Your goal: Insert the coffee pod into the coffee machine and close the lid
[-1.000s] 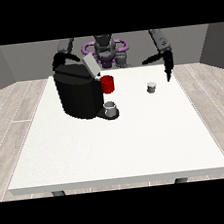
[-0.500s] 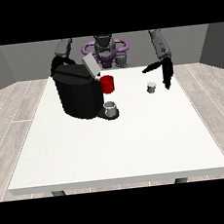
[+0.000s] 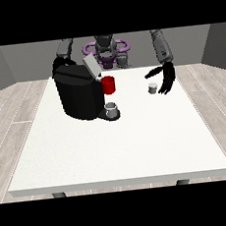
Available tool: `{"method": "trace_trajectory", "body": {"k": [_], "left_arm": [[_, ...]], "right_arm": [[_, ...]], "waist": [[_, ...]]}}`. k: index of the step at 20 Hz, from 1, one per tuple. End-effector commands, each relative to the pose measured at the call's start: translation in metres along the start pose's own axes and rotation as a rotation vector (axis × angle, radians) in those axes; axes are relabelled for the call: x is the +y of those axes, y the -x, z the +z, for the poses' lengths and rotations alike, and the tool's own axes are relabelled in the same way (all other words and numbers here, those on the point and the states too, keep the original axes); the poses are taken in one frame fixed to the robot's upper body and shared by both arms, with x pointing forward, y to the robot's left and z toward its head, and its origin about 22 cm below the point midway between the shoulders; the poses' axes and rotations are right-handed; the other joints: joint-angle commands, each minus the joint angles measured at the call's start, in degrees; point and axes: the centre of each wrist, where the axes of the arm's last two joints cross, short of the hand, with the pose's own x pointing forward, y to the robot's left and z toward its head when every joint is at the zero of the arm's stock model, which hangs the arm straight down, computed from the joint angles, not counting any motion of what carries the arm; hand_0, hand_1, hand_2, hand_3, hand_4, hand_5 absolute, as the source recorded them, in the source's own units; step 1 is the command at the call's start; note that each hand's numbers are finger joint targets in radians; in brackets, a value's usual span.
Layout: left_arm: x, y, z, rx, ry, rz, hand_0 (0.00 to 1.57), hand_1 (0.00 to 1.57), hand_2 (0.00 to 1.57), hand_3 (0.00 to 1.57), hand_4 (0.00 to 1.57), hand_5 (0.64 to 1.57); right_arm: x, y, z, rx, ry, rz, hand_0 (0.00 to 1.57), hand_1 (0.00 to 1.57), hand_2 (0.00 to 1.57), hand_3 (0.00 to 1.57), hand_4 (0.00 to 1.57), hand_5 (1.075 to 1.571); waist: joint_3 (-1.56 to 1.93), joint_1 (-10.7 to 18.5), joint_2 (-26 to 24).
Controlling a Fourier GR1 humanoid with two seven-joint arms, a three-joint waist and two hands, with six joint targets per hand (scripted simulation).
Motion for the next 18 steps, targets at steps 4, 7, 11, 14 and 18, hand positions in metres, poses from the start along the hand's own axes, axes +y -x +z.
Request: {"method": "trace_trajectory", "body": {"k": [4, 7, 11, 14, 18], "left_arm": [[0.0, 0.004, -0.005, 0.037, 0.01, -0.157, 0.6, 0.6, 0.72, 0.47, 0.0, 1.571], [0.007, 0.005, -0.007, -0.02, -0.037, -0.222, 0.55, 0.55, 0.7, 0.45, 0.0, 1.571], [-0.02, -0.007, -0.015, -0.041, -0.011, -0.26, 0.7, 0.7, 0.83, 0.59, 0.0, 1.571], [-0.001, 0.003, -0.012, -0.056, -0.102, -0.262, 0.69, 0.69, 0.85, 0.65, 0.29, 1.571], [-0.002, -0.001, -0.014, -0.033, -0.08, -0.315, 0.84, 0.84, 0.97, 0.75, 0.38, 1.571]], "right_arm": [[0.015, -0.002, 0.001, 0.001, -0.021, -0.006, 0.0, 0.0, 0.0, 0.0, 0.48, 1.571], [0.012, -0.028, -0.019, -0.078, -0.015, -0.008, 0.0, 0.0, 0.0, 0.0, 0.53, 1.571], [0.007, 0.0, -0.006, 0.023, 0.019, -0.016, 0.0, 0.0, 0.0, 0.0, 0.51, 1.571], [-0.014, 0.0, -0.001, -0.022, 0.002, -0.017, 0.0, 0.0, 0.0, 0.0, 0.49, 1.571], [-0.001, 0.01, 0.002, 0.014, 0.03, -0.063, 0.0, 0.0, 0.0, 0.0, 0.52, 1.571]], "waist": [[0.0, -1.2, 0.5], [-0.03, -1.0, 4.6], [0.01, -0.2, 0.1], [0.0, -1.9, 1.7], [0.02, -0.4, -0.7]]}}
